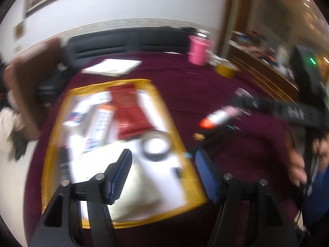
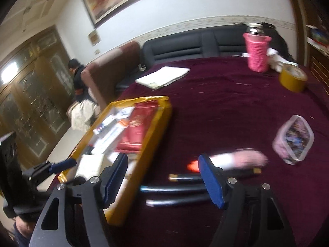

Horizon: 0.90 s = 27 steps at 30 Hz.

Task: Organize objects
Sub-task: 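Grasp a black marker with the left gripper while the right grasps another black marker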

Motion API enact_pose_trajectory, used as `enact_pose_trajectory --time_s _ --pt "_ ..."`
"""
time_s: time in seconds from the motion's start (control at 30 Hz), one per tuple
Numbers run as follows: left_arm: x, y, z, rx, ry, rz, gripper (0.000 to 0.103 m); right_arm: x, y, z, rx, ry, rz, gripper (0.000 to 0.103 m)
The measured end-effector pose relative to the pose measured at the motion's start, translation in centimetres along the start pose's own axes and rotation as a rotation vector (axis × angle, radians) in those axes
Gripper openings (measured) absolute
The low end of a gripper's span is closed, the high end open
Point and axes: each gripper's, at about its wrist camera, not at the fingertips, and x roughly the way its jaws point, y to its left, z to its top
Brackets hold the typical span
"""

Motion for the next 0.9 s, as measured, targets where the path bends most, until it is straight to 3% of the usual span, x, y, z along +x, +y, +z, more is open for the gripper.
enact_pose_trajectory --time_s 0.1,0.2,0.3,0.33,0.63,0.7,0.8,0.87,0.9 --pt "1.7 -3.7 0.1 0.121 0.046 -0.102 0.063 -1.7 -3.6 -0.1 0.050 -0.024 -0.030 0.078" --pt "4.0 -7.1 -0.1 0.240 0.115 -0.157 0.063 -2.4 -7.1 -0.6 0.127 -0.045 -0.046 0.079" --pt "6.3 -9.0 -0.3 0.309 0.187 -0.151 0.050 -2.4 -10.2 -1.3 0.220 -0.048 -0.019 0.079" --pt "7.0 -9.4 -0.3 0.320 0.211 -0.143 0.046 -2.2 -10.9 -1.5 0.238 -0.046 -0.013 0.079" --pt "10.4 -10.1 0.8 0.344 0.271 -0.084 0.045 -3.2 -12.6 -1.9 0.290 -0.074 0.001 0.079" --pt "11.2 -10.3 1.1 0.344 0.295 -0.101 0.045 -3.4 -12.7 -2.0 0.297 -0.080 0.005 0.079" --pt "12.8 -11.0 1.4 0.347 0.321 -0.115 0.039 -3.4 -13.0 -2.0 0.306 -0.080 0.009 0.079" --pt "13.0 -11.2 1.8 0.321 0.320 -0.130 0.030 -3.5 -13.1 -2.1 0.309 -0.080 0.006 0.078" --pt "12.9 -11.4 1.8 0.302 0.317 -0.126 0.021 -3.4 -13.1 -2.1 0.308 -0.078 0.004 0.079"
